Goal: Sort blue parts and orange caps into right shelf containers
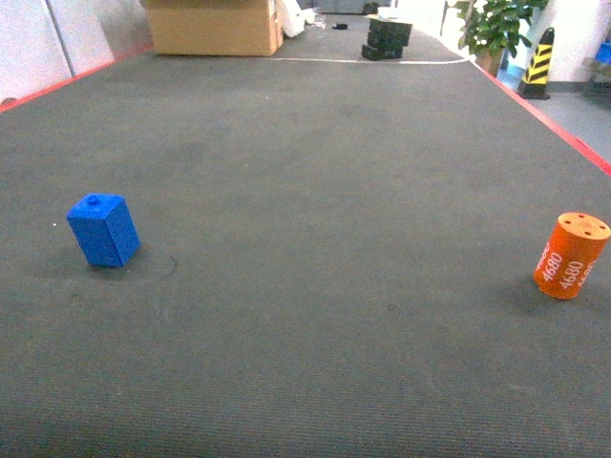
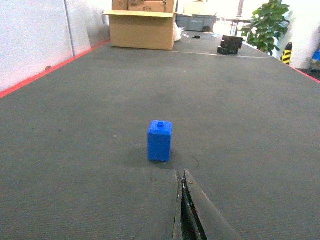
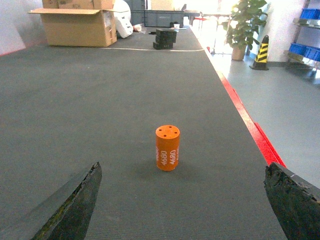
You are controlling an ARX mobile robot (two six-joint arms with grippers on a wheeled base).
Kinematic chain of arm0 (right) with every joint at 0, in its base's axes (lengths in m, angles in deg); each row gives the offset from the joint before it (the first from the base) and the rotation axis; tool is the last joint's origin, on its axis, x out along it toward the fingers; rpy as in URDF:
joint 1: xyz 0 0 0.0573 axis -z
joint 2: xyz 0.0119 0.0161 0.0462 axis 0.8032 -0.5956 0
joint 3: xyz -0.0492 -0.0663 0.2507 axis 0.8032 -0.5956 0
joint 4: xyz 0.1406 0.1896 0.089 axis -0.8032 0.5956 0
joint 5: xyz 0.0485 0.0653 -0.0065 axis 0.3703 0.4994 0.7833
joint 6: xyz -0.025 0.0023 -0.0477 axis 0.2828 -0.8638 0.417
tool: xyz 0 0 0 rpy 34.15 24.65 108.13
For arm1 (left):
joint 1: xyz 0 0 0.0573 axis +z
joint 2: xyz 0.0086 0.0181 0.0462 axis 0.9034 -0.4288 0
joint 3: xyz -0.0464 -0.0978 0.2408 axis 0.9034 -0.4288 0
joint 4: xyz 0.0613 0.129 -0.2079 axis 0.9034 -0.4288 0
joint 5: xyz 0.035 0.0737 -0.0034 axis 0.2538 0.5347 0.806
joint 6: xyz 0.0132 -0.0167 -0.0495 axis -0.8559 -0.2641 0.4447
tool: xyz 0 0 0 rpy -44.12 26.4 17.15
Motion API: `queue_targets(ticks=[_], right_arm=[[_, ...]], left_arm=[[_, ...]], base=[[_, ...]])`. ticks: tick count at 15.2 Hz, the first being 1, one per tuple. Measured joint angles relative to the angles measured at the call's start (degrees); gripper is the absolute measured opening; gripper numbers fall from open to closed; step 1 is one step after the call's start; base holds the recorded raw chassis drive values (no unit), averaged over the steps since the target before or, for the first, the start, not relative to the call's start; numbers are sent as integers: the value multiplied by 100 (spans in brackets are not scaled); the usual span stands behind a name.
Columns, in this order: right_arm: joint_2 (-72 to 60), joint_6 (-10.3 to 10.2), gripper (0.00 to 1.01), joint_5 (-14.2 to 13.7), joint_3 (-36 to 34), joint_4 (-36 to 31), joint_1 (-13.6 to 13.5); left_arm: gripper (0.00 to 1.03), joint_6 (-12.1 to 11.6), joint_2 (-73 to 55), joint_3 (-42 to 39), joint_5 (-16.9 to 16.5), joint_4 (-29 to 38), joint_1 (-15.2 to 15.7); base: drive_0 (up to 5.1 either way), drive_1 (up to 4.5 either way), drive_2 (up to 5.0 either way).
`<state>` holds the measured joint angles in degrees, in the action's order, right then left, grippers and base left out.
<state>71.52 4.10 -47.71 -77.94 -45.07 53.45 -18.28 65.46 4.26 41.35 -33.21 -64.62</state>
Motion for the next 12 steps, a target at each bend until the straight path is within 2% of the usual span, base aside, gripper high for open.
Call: queue_targets(ticks=[1, 8, 9, 12], right_arm=[[0, 0, 98, 0, 0, 0, 0], [0, 0, 98, 0, 0, 0, 0], [0, 0, 98, 0, 0, 0, 0], [0, 0, 98, 0, 0, 0, 0]], left_arm=[[2, 0, 0, 0, 0, 0, 0], [94, 2, 0, 0, 0, 0, 0], [99, 0, 0, 0, 0, 0, 0], [98, 0, 0, 0, 0, 0, 0]], base=[[0, 0, 0], [0, 0, 0], [0, 0, 0], [0, 0, 0]])
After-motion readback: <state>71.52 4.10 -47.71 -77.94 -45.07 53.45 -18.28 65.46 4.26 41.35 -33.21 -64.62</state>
